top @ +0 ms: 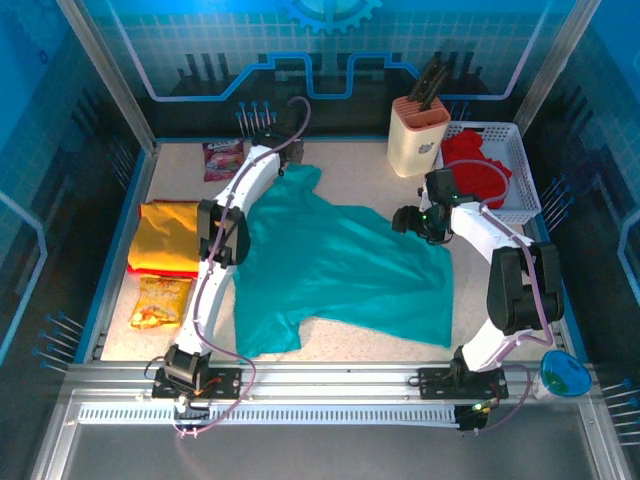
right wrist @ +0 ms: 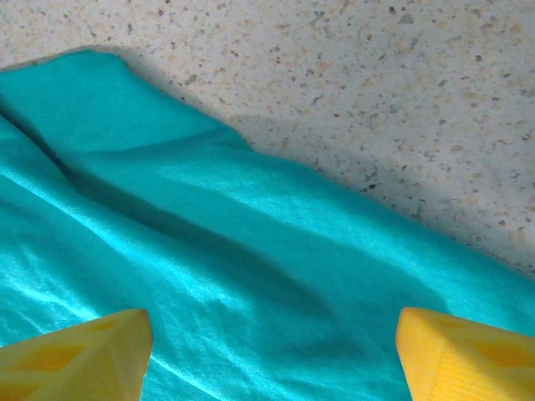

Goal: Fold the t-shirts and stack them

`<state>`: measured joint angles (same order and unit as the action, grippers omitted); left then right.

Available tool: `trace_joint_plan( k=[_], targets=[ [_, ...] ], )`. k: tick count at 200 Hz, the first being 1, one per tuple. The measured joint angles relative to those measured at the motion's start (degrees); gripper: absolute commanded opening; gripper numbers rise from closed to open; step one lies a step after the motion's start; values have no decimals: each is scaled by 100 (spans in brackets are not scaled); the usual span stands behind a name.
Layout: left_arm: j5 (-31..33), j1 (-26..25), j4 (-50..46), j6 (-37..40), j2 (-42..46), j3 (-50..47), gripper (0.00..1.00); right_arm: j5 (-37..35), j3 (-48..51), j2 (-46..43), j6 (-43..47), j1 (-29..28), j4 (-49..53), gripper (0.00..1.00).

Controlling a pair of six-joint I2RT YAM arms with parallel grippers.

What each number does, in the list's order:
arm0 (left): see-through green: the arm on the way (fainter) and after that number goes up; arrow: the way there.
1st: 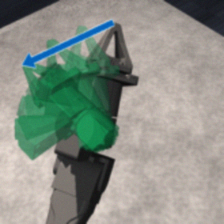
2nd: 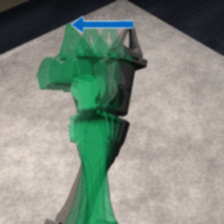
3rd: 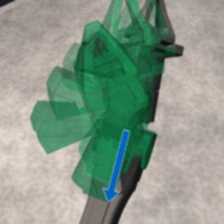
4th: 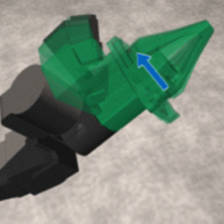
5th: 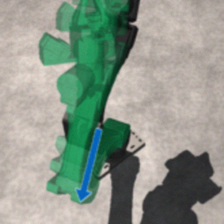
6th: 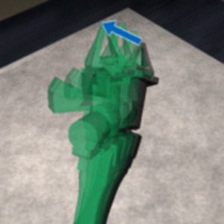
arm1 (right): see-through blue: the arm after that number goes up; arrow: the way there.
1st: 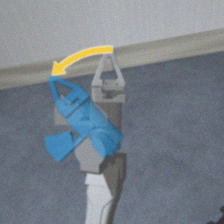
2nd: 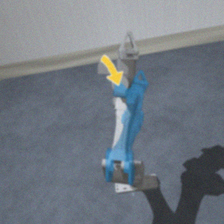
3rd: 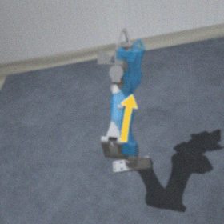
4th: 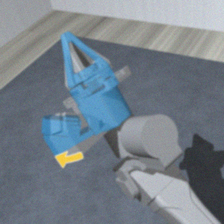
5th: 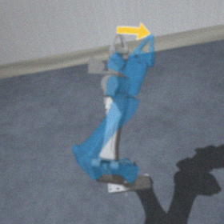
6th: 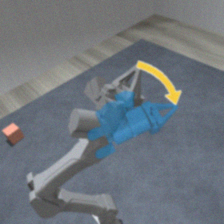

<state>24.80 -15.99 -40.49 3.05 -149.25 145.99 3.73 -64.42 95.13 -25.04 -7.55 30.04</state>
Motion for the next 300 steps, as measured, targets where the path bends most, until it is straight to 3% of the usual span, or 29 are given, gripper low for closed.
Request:
trace_joint_plan(
  k=[38,77,102,114,131,144,177,197,240,281,291,300],
  targets=[
    [138,160,-354,-468,160,-415,54,-326,-166,352,4,-28,160,77],
    [-192,170,-251,-1047,1751,-3115,58,-649,-890,1268,267,-308,317,75],
    [-538,87,-157,-1416,2879,-4409,59,-807,-1187,1574,516,-476,350,67],
    [-654,35,-37,-1561,3405,-4951,58,-828,-1294,1679,649,-487,361,56],
    [-791,-44,83,-1738,4028,-5615,59,-831,-1360,1781,730,-487,337,19],
    [-927,-87,149,-1871,4400,-6050,58,-826,-1351,1794,763,-490,337,0],
    [-1163,-133,264,-2131,5053,-6948,57,-931,-984,1462,708,-562,129,0],
    [-1224,-133,286,-2247,5414,-7337,57,-1335,-522,774,595,-940,83,0],
    [-1226,-133,356,-2293,5862,-7619,57,-2109,-2,-750,94,-2430,50,0],
    [-1226,-133,396,-2315,5897,-7801,57,-2822,278,-872,-949,-4081,468,1],
    [-1226,-133,404,-2330,5897,-7834,57,-2820,391,-752,-1250,-4450,522,6],
    [-1226,-133,413,-2347,5897,-7853,57,-2776,501,-577,-1521,-4745,544,20]
  ],
)
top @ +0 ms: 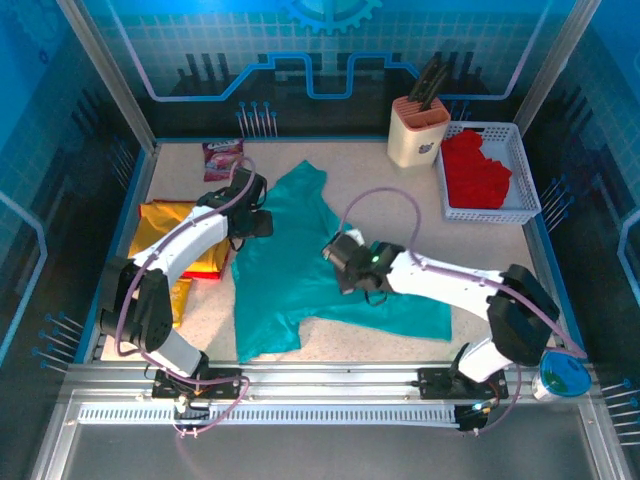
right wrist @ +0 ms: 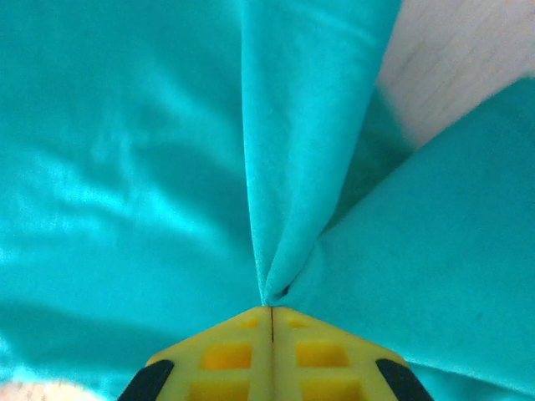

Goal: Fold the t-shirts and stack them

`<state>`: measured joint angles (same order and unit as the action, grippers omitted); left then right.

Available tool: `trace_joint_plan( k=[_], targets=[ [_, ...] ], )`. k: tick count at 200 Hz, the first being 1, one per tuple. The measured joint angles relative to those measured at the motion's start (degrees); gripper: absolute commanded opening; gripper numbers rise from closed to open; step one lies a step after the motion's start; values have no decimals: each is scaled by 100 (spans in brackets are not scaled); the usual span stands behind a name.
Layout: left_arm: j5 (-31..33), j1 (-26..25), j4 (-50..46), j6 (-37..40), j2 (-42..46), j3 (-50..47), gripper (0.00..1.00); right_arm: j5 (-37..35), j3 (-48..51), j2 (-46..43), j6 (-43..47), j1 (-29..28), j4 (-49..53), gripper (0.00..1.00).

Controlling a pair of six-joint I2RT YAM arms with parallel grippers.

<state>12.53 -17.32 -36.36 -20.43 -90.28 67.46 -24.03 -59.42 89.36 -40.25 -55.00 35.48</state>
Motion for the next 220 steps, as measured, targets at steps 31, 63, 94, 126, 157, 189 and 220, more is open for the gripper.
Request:
trace_joint_plan(
  k=[31,63,94,126,157,189,220],
  targets=[
    [0,0,68,-26,0,-15,57,131,-48,850,-586,-748,273,56],
    [0,0,74,-24,2,-35,57,114,-330,787,-466,-592,520,87],
    [0,0,79,-24,26,-146,57,302,-511,114,225,273,448,86],
    [0,13,85,-24,203,-328,57,660,-848,74,1051,1325,411,74],
    [-2,33,92,-24,339,-498,57,1119,-990,483,1834,2011,415,54],
    [-2,42,94,-24,376,-568,57,1659,-1001,994,2236,2339,387,49],
    [-24,66,116,-24,378,-651,57,2052,-1003,1261,2361,2374,286,39]
  ],
)
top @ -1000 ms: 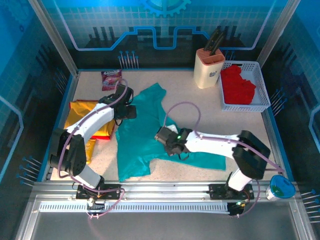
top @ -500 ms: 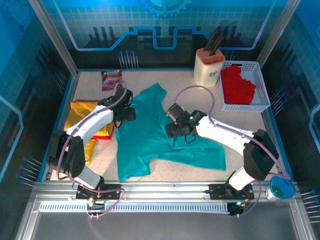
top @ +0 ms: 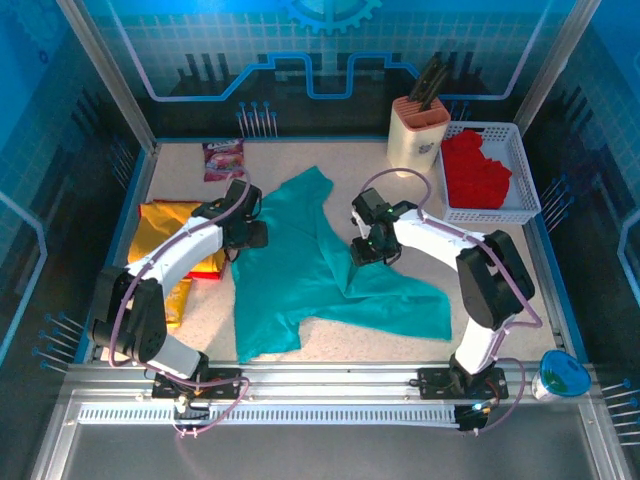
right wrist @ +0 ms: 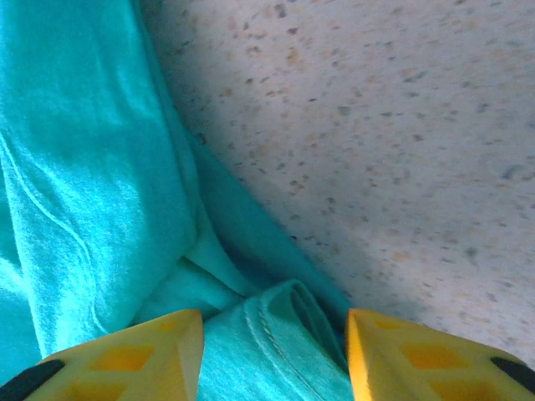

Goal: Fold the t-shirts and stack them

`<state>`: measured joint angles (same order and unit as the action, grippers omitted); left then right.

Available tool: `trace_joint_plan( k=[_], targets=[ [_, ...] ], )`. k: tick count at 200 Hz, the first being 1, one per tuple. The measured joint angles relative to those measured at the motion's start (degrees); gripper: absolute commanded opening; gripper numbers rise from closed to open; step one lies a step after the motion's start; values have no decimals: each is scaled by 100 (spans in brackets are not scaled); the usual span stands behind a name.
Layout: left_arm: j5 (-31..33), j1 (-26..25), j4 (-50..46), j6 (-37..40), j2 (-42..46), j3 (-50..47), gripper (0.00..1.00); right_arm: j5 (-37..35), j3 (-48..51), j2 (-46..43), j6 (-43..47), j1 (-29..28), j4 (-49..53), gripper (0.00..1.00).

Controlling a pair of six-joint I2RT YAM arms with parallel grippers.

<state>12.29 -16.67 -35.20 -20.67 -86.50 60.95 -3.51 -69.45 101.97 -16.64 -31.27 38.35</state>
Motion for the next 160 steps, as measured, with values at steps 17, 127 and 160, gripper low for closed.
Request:
trace_joint_plan(
  k=[17,127,160],
  targets=[
    [-22,0,-2,0,0,-33,57,155,-2,155,68,0,-55,20],
    [-76,33,94,0,-2,-68,56,-778,1849,-2632,-719,-1115,-133,0],
    [-83,42,125,0,-107,-66,56,-1130,3045,-3366,-1794,-2382,-236,27]
  ],
)
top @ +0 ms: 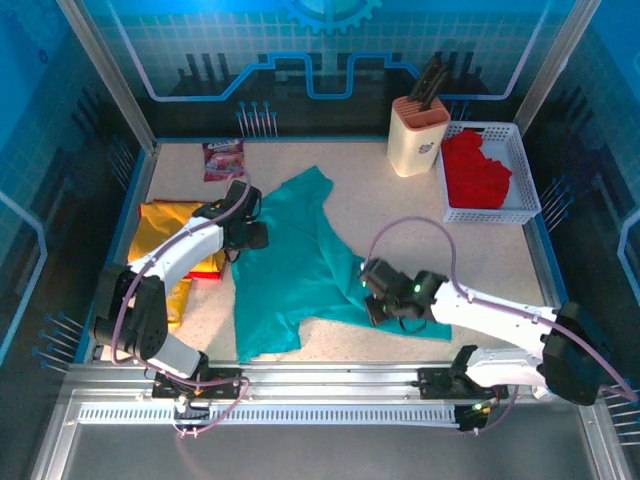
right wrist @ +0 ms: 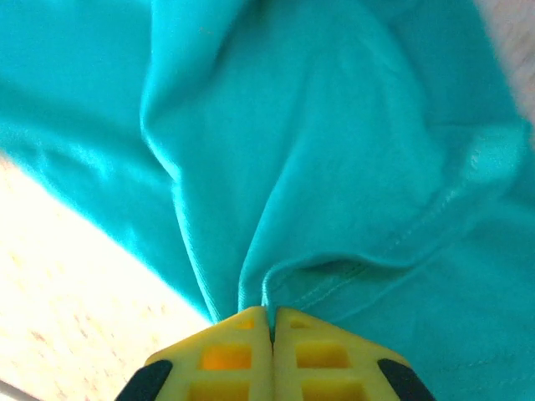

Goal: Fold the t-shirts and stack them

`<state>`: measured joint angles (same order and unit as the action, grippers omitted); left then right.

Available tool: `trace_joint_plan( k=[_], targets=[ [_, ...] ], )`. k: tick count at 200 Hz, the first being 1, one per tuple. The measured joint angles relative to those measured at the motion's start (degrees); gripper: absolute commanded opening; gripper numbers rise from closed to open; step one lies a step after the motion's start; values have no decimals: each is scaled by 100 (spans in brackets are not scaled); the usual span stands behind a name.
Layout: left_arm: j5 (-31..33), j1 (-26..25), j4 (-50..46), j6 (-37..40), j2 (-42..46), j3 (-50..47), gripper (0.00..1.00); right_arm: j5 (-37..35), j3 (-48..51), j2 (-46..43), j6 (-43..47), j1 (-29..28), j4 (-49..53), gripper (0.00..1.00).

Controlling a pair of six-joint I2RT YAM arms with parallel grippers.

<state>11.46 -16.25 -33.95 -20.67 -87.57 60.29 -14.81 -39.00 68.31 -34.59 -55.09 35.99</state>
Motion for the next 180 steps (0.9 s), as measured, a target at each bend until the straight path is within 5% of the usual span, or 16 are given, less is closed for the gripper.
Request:
trace_joint_plan(
  k=[12,36,65,101,180],
  targets=[
    [-2,2,2,0,-52,0,56,-85,310,-28,-479,-365,59,32],
    [-28,2,9,0,-79,0,56,-334,496,-103,-1139,-610,372,60],
    [-85,2,28,0,-98,0,56,-538,372,-514,-1292,-319,544,61],
    [-90,2,81,0,-101,-2,56,-50,-13,-527,-874,1158,166,57],
    [-149,20,103,0,-98,-57,58,907,-623,1145,-85,2371,-544,50]
  ],
)
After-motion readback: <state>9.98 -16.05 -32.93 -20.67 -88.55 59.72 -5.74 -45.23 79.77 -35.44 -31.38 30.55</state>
